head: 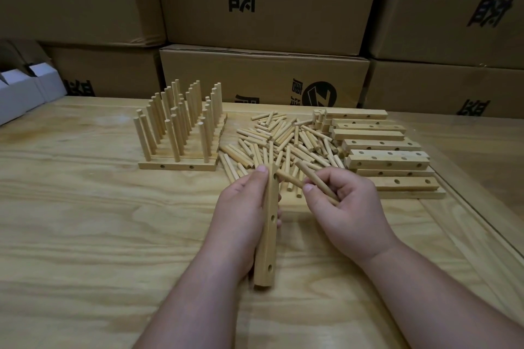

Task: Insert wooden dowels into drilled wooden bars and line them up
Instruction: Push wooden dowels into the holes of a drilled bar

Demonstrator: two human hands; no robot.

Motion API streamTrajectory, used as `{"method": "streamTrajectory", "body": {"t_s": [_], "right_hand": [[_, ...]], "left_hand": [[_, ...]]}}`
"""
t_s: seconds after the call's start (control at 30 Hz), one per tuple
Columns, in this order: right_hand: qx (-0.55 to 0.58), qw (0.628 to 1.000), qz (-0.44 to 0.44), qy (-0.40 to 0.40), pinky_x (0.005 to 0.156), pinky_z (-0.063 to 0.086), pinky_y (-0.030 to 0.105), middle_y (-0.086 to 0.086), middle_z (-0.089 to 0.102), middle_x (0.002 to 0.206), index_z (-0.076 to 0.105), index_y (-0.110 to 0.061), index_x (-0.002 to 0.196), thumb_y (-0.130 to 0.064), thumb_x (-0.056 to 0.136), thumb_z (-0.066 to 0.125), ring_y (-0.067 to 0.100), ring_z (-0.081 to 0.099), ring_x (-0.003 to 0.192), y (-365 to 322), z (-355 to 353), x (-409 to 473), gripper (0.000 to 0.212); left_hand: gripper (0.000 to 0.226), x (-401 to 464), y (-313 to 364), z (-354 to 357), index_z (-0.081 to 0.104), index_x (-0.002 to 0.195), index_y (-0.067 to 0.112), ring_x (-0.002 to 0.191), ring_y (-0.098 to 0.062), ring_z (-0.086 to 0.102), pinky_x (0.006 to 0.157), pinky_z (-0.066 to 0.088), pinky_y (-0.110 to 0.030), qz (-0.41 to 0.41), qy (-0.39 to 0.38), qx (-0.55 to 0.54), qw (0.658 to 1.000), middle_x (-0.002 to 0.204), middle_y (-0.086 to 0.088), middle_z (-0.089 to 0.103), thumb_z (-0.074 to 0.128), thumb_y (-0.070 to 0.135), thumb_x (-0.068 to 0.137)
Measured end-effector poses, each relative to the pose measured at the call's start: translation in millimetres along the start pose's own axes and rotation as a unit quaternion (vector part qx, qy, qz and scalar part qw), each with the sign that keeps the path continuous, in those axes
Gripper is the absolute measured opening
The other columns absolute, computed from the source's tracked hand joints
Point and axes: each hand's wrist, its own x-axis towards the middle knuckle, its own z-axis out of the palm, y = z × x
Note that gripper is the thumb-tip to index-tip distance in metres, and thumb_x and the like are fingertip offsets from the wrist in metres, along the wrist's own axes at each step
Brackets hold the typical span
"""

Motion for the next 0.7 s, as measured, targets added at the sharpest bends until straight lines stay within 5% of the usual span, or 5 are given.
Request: {"method": "streamTrajectory", "body": {"t_s": [0.13,0.33,0.47,0.7], "right_hand": [[0.007,1.000,0.022,-0.006,0.054,0.046,0.017,0.000,0.065,0.066,0.071,-0.021,0.073,-0.021,0.079,0.067,0.005,0.055,0.057,-2,0,1,0.007],[-0.010,0.997,0.048,-0.053,0.055,0.045,0.013,-0.006,0.064,0.063,0.072,-0.022,0.072,-0.014,0.085,0.078,-0.001,0.053,0.057,-3,-8,5,0.016],[-0.030,0.992,0.078,-0.094,0.052,0.044,0.014,-0.009,0.059,0.059,0.072,-0.024,0.074,-0.025,0.085,0.078,0.001,0.051,0.055,-5,-22,14,0.012],[-0.056,0.985,0.118,-0.114,0.058,0.049,0.025,0.002,0.066,0.067,0.074,-0.025,0.076,-0.032,0.083,0.079,0.005,0.057,0.059,-15,-33,21,0.011]], "left_hand": [[0.032,0,-2,-2,0.075,0.071,0.026,0.050,-0.012,0.057,0.046,0.049,-0.025,0.014,-0.002,-0.002,1.000,0.064,-0.002,0.061,0.064,0.044,0.096],[0.025,0,0,-6,0.077,0.075,0.027,0.051,-0.011,0.056,0.049,0.050,-0.023,0.018,-0.019,0.019,0.999,0.062,-0.002,0.059,0.073,0.050,0.085],[0.040,-1,0,-6,0.078,0.081,0.022,0.057,-0.007,0.061,0.059,0.051,-0.028,0.014,-0.046,0.021,0.999,0.067,0.008,0.067,0.078,0.058,0.065],[0.033,-2,-1,-10,0.079,0.083,0.020,0.047,-0.008,0.054,0.047,0.046,-0.022,0.009,-0.072,0.037,0.997,0.058,0.006,0.060,0.080,0.053,0.076]]}}
